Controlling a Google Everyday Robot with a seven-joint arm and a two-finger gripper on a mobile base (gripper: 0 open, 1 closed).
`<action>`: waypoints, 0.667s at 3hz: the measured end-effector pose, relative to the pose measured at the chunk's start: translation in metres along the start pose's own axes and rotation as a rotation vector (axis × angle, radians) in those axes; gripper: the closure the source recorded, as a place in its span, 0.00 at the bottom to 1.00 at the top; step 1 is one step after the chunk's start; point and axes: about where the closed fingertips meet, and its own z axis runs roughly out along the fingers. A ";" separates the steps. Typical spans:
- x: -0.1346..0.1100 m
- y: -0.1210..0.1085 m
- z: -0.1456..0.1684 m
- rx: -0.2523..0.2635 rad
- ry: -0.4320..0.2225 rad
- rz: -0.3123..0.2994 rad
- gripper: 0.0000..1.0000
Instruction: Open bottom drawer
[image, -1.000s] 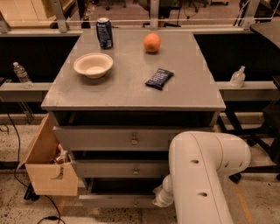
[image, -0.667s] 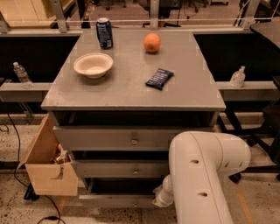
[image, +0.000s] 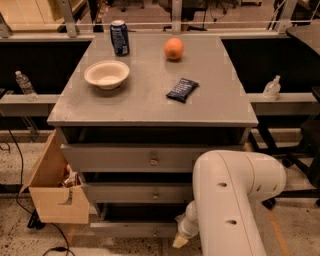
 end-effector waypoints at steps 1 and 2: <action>0.000 0.001 0.001 -0.002 0.000 0.000 0.00; -0.002 0.001 0.001 0.007 0.010 0.003 0.00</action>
Offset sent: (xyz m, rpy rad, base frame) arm -0.0008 0.0005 -0.0006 0.0003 0.0015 0.0006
